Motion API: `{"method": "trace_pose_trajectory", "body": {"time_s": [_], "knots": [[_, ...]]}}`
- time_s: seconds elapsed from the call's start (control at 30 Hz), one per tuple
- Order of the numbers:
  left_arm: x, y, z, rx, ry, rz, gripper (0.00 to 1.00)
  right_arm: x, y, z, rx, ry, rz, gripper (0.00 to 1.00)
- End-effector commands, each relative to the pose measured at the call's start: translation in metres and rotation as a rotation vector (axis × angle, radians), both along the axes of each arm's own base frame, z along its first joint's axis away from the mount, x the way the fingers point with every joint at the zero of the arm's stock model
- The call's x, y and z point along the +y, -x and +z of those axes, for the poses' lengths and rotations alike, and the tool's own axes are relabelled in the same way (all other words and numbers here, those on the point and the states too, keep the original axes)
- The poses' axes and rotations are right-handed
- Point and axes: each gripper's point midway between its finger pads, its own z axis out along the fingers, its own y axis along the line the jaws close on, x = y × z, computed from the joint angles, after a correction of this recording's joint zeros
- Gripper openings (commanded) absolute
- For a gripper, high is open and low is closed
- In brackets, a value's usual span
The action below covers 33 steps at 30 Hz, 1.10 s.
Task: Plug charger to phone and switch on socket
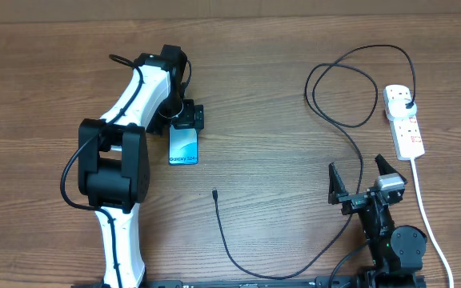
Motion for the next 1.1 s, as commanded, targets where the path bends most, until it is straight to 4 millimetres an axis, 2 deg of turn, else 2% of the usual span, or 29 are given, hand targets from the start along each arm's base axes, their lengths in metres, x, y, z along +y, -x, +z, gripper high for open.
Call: {"method": "trace_pose_trajectory", "body": {"time_s": [0.0,0.33,0.67,1.07], "knots": [[-0.003,-0.006,-0.001,-0.016,-0.009,-0.015,1.0,-0.001,0.0,-0.002,-0.002,0.002,-0.004,1.0],[-0.013,-0.004,-0.011,-0.026,-0.009,-0.038,1.0,-0.001,0.0,-0.002,-0.002,0.002,-0.004,1.0],[0.0,0.004,-0.028,-0.02,-0.071,-0.038,1.0,-0.001,0.0,-0.002,-0.002,0.002,-0.004,1.0],[-0.003,0.01,-0.041,-0.014,-0.052,-0.038,1.0,-0.001,0.0,-0.002,-0.002,0.002,-0.004,1.0]]}}
